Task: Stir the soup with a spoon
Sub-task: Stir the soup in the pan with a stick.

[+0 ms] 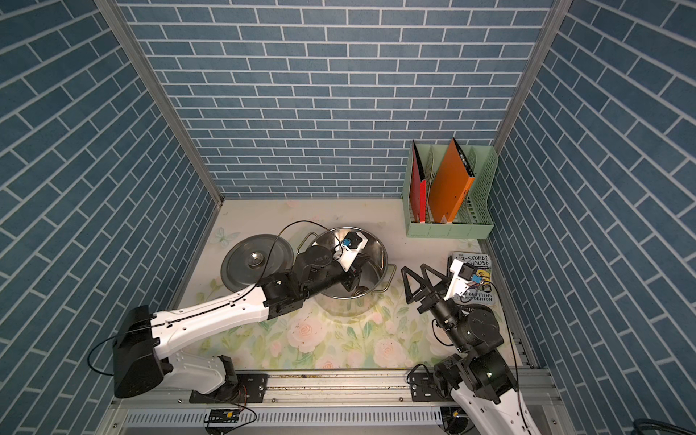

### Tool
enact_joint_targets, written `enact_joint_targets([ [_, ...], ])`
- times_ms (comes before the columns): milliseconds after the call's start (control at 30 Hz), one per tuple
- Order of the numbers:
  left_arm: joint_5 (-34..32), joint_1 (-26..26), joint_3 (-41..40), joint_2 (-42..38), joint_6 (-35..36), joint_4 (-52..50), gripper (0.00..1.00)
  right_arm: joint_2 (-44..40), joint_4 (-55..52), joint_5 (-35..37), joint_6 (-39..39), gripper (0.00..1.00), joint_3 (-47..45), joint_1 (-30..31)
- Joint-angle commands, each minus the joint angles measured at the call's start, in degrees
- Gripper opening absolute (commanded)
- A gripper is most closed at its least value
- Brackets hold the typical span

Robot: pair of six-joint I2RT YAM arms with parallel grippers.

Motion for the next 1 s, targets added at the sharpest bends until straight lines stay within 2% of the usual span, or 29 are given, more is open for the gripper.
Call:
enact_joint_targets([
  [0, -4.11, -0.15, -3.08, -3.65, -0.97, -2.8, 0.0, 0.21, 1.35, 0.31, 0.45, 0.99, 0.14, 0.23],
  [167, -10.56, 1.51, -6.17, -8.09, -1.17, -7.61, 0.0, 0.7, 1.86, 0.31, 0.46, 0.99, -0.03, 0.21],
  [433, -11.24, 10.12, -8.07, -10.46, -1.58, -8.36, 0.0, 1.19, 2.29, -0.04, 0.44, 0.99, -0.22, 0.19],
  [667, -10.75, 14.34, -3.76, -4.1, 1.42, -3.16, 0.0, 0.43, 1.78, 0.05, 0.51, 0.99, -0.17, 0.23],
  [833, -12.01, 14.91, 1.24, 1.95, 3.19, 0.42, 0.0, 0.07, 0.92, 0.21, 0.38, 0.99, 0.28, 0.23],
  [967, -9.74, 14.93, 5.55, 6.53, 3.23, 2.36, 0.0, -0.36, 0.21, 0.43, 0.3, 0.99, 0.66, 0.23],
])
